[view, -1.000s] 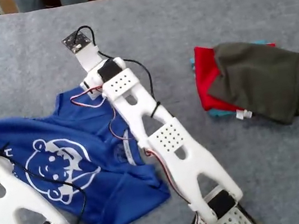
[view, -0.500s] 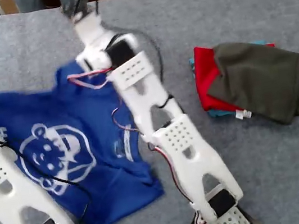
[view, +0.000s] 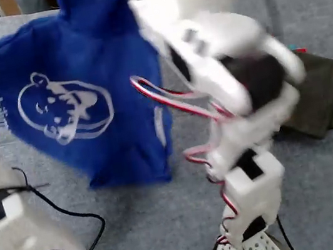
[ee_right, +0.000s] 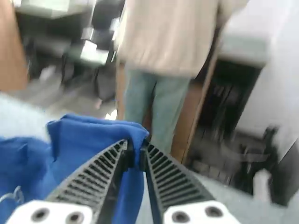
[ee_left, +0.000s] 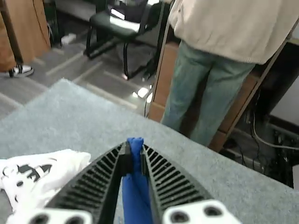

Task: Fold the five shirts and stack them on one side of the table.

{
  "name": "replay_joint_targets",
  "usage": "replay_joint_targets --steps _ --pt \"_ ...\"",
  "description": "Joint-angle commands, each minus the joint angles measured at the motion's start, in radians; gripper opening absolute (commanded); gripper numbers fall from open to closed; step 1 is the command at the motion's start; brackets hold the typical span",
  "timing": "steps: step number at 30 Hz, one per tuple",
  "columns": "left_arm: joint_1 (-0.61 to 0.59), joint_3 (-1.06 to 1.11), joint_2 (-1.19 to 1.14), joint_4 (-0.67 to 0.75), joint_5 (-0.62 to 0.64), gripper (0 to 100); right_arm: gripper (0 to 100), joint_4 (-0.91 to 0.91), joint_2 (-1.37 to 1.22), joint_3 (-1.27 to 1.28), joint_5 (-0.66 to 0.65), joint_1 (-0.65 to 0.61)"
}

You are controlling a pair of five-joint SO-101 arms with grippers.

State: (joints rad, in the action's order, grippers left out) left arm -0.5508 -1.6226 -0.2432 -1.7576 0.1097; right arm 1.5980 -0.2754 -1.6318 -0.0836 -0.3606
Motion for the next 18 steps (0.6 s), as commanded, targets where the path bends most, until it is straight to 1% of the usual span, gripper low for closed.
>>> replay_joint_targets --steps 1,3,6,13,18 --pt "-0.001 -0.016 0.149 -0.005 -0.083 3 1.5 -0.061 0.153 -0.035 0.008 0.058" --pt "0.001 0.062 0.238 -0.005 -0.175 3 1.5 -0.109 0.202 -0.035 0.008 0.08" --pt "0.001 0.213 0.397 -0.003 -0.176 3 1.5 -0.137 0.26 -0.033 0.006 0.091" --pt "0.001 0.604 0.736 -0.003 -0.178 3 1.5 -0.133 0.34 -0.033 0.006 0.091" --pt "-0.087 0.86 0.957 -0.002 -0.175 3 1.5 -0.061 0.41 -0.033 0.006 0.086"
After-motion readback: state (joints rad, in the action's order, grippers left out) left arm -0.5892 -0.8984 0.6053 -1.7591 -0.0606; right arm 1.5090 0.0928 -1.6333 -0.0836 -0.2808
